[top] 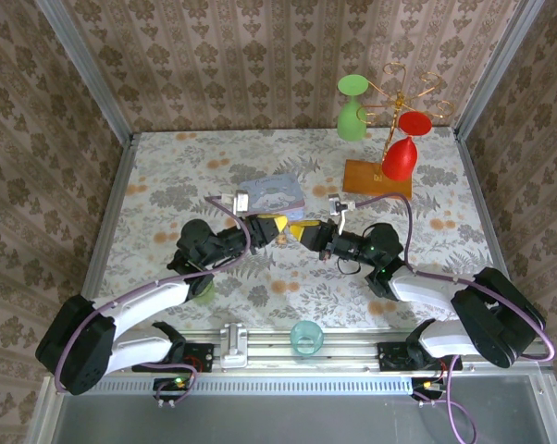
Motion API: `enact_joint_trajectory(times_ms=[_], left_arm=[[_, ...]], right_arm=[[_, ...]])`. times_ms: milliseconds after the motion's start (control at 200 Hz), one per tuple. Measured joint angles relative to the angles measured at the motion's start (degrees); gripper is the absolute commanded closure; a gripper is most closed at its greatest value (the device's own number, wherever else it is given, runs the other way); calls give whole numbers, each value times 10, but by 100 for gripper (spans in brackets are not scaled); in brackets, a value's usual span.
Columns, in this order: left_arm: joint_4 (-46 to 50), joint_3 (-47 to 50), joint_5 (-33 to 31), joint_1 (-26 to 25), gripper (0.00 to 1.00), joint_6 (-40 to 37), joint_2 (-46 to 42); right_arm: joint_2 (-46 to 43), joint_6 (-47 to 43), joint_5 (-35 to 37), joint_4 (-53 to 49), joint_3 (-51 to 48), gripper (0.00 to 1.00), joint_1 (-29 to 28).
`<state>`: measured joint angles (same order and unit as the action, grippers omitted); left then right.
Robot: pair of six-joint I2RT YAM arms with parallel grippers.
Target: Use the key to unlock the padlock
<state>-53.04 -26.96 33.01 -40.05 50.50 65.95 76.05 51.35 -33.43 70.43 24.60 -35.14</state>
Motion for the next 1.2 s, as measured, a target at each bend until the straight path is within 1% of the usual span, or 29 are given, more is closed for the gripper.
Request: enact_joint_trajectory(times_ms=[30, 35, 40, 45, 55, 75, 155, 225, 380, 485, 600, 700, 865, 965, 1005, 1080, 1200], left_arm=[[1, 0, 2, 0, 20, -1, 0], [1, 0, 2, 0, 18, -1, 0], [2, 0, 2, 0, 9, -1, 0], [2, 0, 2, 0, 5, -1, 0], [3, 0, 3, 0, 1, -2, 0], [5, 0, 4, 0, 0, -4, 0], [29, 0, 1, 0, 0, -16, -10], [69, -1, -14, 0, 0, -34, -37], [176, -15, -81, 0, 0, -89, -103], [220, -25, -115, 3, 0, -112, -97], [253, -25, -138, 11, 0, -118, -44], [272, -25, -150, 21, 5, -116, 17], [283, -37, -152, 26, 14, -113, 126], [280, -54, -153, 27, 17, -113, 179], [277, -61, -153, 28, 20, -113, 198], [266, -74, -153, 35, 24, -114, 235], [267, -100, -155, 50, 24, -132, 285]], right_arm=[[0, -2, 0, -2, 0, 100, 0], [0, -2, 0, -3, 0, 100, 0], [0, -2, 0, -4, 0, 100, 0], [0, -2, 1, -5, 0, 100, 0], [0, -2, 1, -6, 0, 100, 0], [0, -5, 3, -13, 0, 100, 0], [-5, -17, 11, -55, 0, 100, 0], [-14, -31, 22, -99, 0, 100, 0], [-49, -66, 59, -212, 0, 100, 0], [-66, -83, 108, -292, 0, 100, 0], [-67, -92, 162, -361, 0, 100, 1], [-63, -92, 186, -385, 0, 100, 1], [-43, -92, 206, -403, 0, 100, 2], [-31, -92, 213, -410, 0, 100, 2], [-27, -91, 213, -409, -1, 100, 2], [-24, -91, 213, -409, -5, 100, 2], [-21, -90, 215, -409, -9, 100, 2]])
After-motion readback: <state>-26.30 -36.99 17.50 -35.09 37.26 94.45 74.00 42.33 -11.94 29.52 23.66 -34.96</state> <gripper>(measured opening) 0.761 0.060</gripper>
